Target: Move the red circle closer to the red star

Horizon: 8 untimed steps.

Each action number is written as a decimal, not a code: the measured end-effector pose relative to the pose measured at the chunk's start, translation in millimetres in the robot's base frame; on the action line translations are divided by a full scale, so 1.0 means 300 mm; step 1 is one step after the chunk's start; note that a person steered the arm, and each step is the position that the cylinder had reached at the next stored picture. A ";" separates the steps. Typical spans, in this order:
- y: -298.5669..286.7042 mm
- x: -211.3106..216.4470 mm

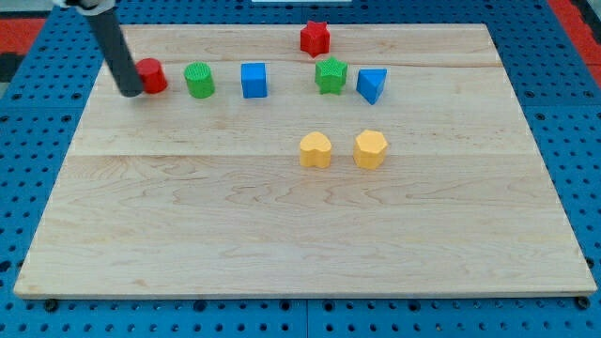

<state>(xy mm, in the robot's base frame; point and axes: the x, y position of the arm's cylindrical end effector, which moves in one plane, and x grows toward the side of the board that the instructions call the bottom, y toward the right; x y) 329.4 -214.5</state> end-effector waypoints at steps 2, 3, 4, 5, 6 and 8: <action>0.117 -0.112; 0.042 -0.128; -0.010 -0.188; 0.090 -0.233; 0.192 -0.235; 0.364 -0.305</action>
<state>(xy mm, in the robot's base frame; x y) 238.0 -105.2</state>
